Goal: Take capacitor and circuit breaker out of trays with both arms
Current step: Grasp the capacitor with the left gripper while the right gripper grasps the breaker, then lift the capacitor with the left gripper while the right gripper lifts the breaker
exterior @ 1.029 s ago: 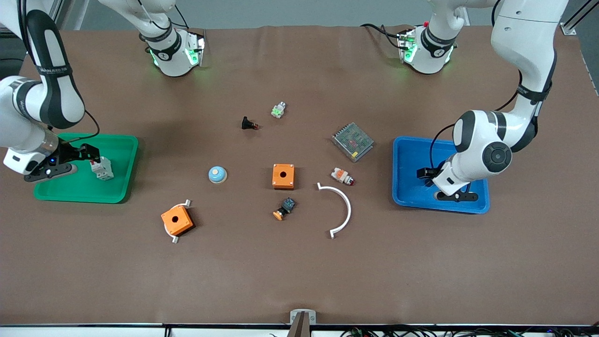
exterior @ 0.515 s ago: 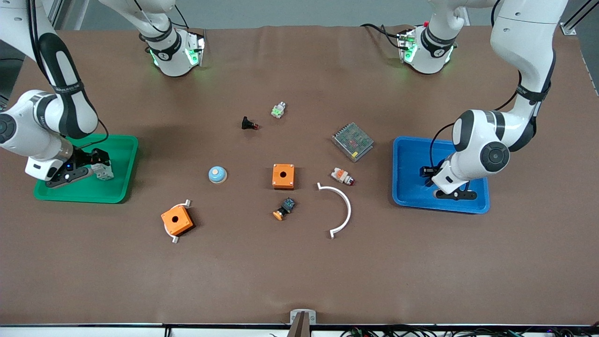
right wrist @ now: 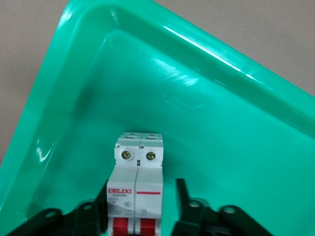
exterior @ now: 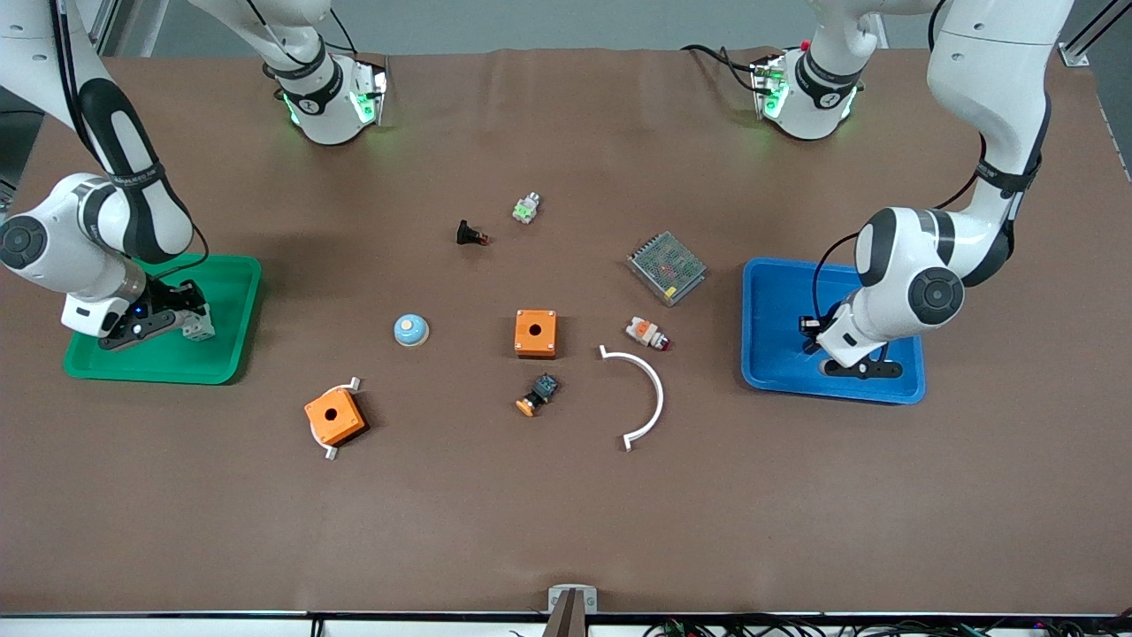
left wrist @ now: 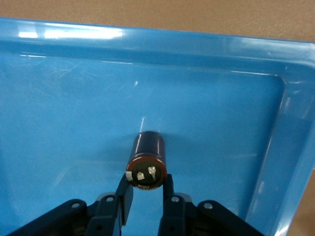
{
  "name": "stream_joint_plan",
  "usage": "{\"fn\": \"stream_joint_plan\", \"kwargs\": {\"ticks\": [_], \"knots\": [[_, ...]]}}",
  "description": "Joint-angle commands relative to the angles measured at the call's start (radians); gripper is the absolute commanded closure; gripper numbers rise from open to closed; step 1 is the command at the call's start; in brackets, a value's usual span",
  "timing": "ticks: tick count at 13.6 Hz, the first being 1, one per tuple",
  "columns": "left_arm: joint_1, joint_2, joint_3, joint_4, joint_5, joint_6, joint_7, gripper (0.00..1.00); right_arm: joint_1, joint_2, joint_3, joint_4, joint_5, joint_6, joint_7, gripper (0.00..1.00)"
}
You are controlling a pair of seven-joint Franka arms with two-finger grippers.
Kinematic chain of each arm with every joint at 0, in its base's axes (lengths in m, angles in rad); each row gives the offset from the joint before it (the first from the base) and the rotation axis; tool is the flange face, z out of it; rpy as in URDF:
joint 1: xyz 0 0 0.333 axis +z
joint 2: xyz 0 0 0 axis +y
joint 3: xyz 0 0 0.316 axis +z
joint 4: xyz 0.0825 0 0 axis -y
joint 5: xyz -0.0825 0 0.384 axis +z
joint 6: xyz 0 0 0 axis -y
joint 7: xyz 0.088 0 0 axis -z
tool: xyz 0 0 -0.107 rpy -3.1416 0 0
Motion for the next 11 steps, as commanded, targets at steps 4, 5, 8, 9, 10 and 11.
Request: {"fn": "stream_joint_plan", "kwargs": {"ticks": [4,5,8,9,10,11], "knots": [[0.004,0.011,0.0,0.004,0.031,0.013,-0.009,0.49,0.028,-0.077,0.017,0.059,-0.01,-0.145,0.007,0.98],[0.004,0.017,0.0,0.007,0.043,0.018,-0.009,0.35,0.049,-0.099,0.017,0.108,-0.007,-0.223,0.023,0.98],[0.009,0.041,0.0,0.013,0.049,0.051,-0.009,0.32,0.129,-0.116,0.02,0.281,0.001,-0.448,0.17,0.98],[0.011,0.043,0.0,0.013,0.052,0.059,-0.009,0.32,0.167,-0.123,0.02,0.318,0.001,-0.485,0.239,0.98],[0.011,0.043,0.0,0.021,0.053,0.059,-0.01,0.32,0.21,-0.123,0.02,0.349,0.001,-0.517,0.31,0.98],[0.009,0.043,0.0,0.026,0.053,0.059,-0.01,0.32,0.27,-0.122,0.02,0.371,0.003,-0.543,0.429,0.98]]}}
